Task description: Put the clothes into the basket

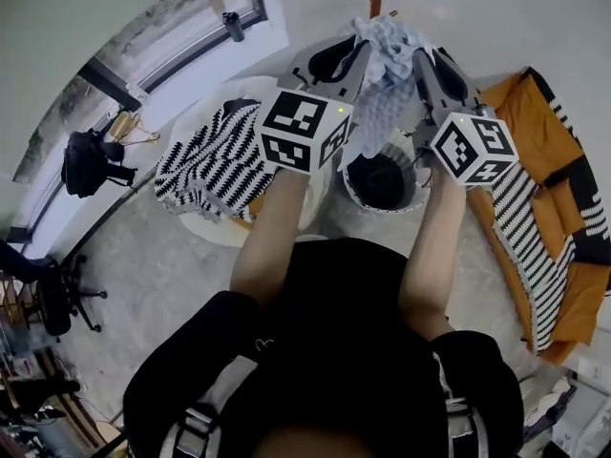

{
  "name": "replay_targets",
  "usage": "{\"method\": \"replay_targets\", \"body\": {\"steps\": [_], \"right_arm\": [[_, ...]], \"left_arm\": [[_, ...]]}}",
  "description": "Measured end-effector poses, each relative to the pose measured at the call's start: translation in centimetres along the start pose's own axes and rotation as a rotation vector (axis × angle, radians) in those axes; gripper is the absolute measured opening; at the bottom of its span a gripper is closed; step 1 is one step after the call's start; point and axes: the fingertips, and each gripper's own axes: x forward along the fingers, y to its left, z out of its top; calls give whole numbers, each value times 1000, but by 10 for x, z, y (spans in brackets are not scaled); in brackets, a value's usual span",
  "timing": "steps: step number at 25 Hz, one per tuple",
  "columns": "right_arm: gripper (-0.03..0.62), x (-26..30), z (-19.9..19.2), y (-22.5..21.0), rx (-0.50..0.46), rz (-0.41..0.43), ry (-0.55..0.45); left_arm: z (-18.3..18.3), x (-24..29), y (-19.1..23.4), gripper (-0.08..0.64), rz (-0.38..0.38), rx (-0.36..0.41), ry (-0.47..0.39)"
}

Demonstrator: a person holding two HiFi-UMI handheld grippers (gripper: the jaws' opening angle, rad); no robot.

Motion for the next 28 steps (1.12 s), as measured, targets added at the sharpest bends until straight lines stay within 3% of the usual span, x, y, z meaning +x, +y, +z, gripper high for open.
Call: {"method": "replay_targets", "body": {"steps": [5, 10, 19, 24, 28], "right_arm": [[38, -45, 23, -61, -30, -117, -36], [38, -95, -11, -121, -2, -208, 34], [38, -140, -159, -186, 202, -331, 286], [38, -170, -261, -197, 316, -383, 445], [38, -182, -340, -204, 369, -384, 553]], "left_arm": [[7, 53, -62, 34, -143, -2, -13], [-37, 92, -115, 34, -213, -29, 82], [-201, 127, -150, 34, -263, -137, 426], [-306, 117, -173, 34, -291, -197, 624], [-389, 113, -177, 34, -270, -255, 725]]}}
